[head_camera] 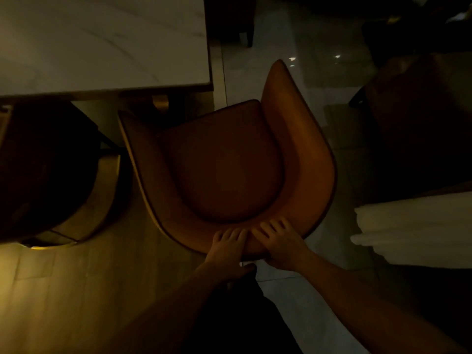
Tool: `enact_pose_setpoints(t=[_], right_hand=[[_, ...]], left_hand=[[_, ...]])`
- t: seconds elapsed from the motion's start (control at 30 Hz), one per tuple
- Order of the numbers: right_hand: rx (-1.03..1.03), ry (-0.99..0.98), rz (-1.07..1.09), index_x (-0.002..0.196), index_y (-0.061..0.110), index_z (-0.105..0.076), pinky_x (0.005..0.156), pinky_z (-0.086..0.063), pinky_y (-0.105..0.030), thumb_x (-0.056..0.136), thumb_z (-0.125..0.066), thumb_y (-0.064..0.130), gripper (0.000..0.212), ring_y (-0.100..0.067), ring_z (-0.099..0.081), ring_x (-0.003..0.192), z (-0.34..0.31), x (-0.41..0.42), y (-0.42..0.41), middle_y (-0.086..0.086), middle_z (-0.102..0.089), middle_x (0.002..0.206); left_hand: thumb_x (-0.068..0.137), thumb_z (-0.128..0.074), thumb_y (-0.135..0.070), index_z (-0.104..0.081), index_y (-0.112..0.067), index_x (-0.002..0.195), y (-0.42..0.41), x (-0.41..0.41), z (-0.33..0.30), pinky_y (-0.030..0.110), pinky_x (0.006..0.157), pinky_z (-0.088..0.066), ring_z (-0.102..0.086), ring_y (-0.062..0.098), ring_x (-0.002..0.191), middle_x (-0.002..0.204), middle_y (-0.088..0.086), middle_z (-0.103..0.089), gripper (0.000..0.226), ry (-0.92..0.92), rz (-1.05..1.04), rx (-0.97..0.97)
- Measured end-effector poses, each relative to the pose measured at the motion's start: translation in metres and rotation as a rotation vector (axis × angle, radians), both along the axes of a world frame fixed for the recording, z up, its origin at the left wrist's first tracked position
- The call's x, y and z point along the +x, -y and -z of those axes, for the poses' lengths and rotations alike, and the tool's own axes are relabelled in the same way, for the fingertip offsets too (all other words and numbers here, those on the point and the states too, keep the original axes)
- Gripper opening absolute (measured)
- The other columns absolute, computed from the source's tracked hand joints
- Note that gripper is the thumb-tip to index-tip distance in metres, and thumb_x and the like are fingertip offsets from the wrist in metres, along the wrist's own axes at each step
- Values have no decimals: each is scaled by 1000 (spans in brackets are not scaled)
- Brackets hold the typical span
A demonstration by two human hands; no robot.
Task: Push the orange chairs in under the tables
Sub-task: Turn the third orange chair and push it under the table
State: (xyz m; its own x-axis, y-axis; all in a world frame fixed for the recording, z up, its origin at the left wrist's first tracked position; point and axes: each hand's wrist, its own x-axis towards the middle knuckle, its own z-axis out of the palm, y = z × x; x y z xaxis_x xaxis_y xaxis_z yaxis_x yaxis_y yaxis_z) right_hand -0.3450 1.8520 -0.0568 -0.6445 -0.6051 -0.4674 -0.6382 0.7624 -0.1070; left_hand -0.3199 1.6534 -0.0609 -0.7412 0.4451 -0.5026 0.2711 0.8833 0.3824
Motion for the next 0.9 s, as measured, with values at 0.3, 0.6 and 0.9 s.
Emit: enact_pose_setpoints(t=[0.3, 0.6, 0.9], right_hand=[[9, -44, -28, 130, 13, -46, 81, -50, -54, 53, -82, 52, 94, -40, -61, 92, 6, -2, 2, -19, -63, 114], [-11, -68, -44, 128, 13, -44, 76, -52, -52, 53, -81, 46, 90, -39, -63, 86, 15, -3, 2, -21, -64, 108], [-114, -86, -79, 118, 12, -46, 63, -54, -44, 42, -87, 41, 92, -36, -64, 69, 19, -6, 1, -19, -67, 90]], left_hand=[[73, -65, -62, -14, -20, 150, -4, 7, 19, 55, 112, -19, -28, 32, 136, 149, 6, -31, 102, -82, -26, -65], [80, -64, -43, -29, -17, 145, -3, 10, 31, 52, 104, -31, -46, 35, 120, 135, 13, -46, 78, -155, -36, -41], [88, -60, -39, -25, -17, 146, -5, 5, 27, 46, 104, -33, -47, 33, 120, 136, 14, -46, 71, -102, -5, -87]])
